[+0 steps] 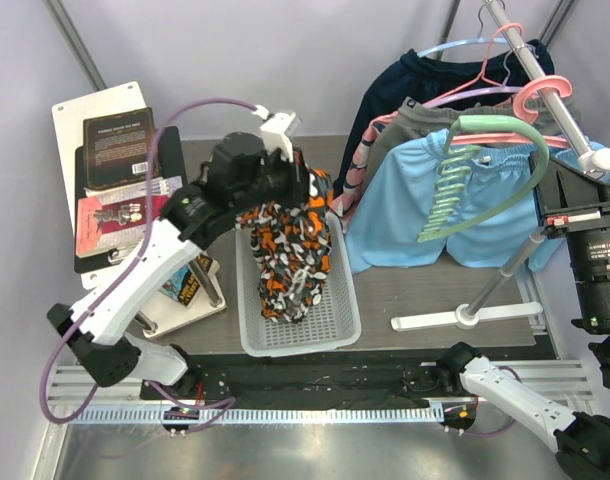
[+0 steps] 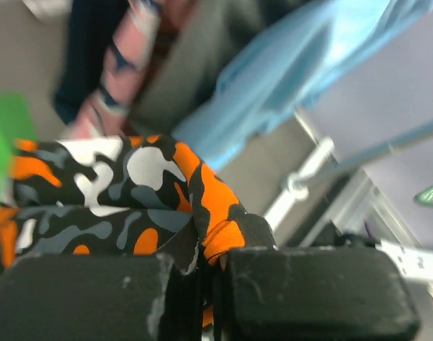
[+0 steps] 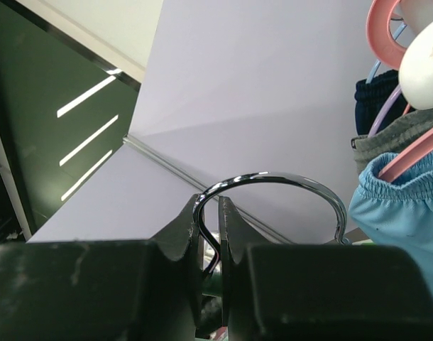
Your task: Remove the shorts from the hanger
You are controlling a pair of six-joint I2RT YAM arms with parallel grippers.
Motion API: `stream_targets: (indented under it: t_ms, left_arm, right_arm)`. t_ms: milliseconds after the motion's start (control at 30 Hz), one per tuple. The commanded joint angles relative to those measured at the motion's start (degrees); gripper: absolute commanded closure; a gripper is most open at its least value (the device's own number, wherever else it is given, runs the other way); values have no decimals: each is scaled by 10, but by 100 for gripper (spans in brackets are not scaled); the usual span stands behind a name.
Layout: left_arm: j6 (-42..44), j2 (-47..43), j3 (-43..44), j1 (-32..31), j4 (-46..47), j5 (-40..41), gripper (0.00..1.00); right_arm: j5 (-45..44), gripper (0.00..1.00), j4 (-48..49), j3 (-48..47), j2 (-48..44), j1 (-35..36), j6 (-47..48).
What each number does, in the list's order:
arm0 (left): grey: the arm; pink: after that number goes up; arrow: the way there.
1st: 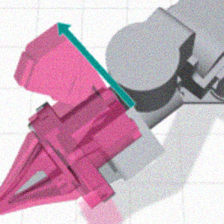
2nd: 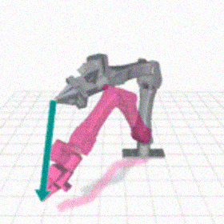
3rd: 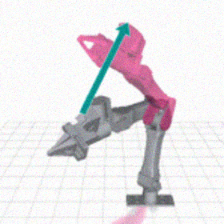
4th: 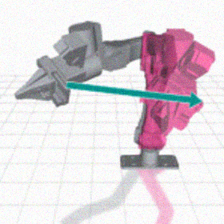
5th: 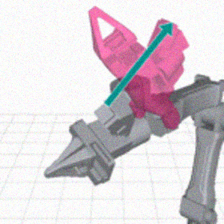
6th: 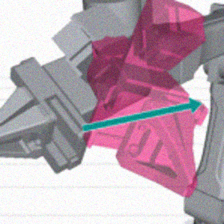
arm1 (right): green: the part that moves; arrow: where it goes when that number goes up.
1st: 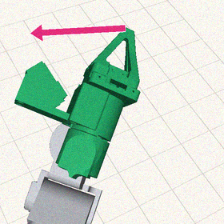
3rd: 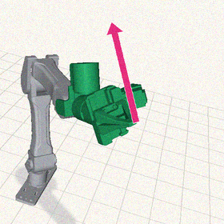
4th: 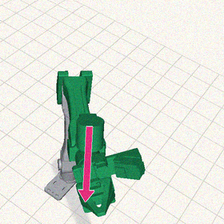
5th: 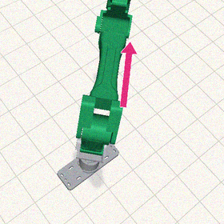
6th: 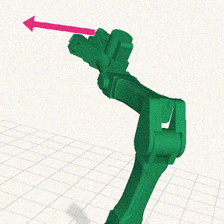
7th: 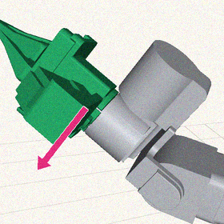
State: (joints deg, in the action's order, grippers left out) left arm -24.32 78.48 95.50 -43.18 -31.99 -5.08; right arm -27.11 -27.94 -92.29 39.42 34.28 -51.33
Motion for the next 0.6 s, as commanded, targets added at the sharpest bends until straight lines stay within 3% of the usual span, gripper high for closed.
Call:
stream_targets:
  t_ms: [0, 267, 433, 567]
  left_arm:
    - [-72, 4, -32, -1, 34, -114, 100]
    - [-131, -10, -141, -1, 31, -142, 100]
    - [-159, 29, -147, -2, 8, -193, 100]
    - [-147, 22, -139, -23, 6, -170, 100]
  right_arm:
    - [-4, 99, 25, -3, 2, 0, -6]
    - [-10, 99, 23, 3, -7, 0, -3]
    - [-9, 99, 22, 2, 0, 0, -1]
    - [-3, 99, 23, -4, 8, -1, 4]
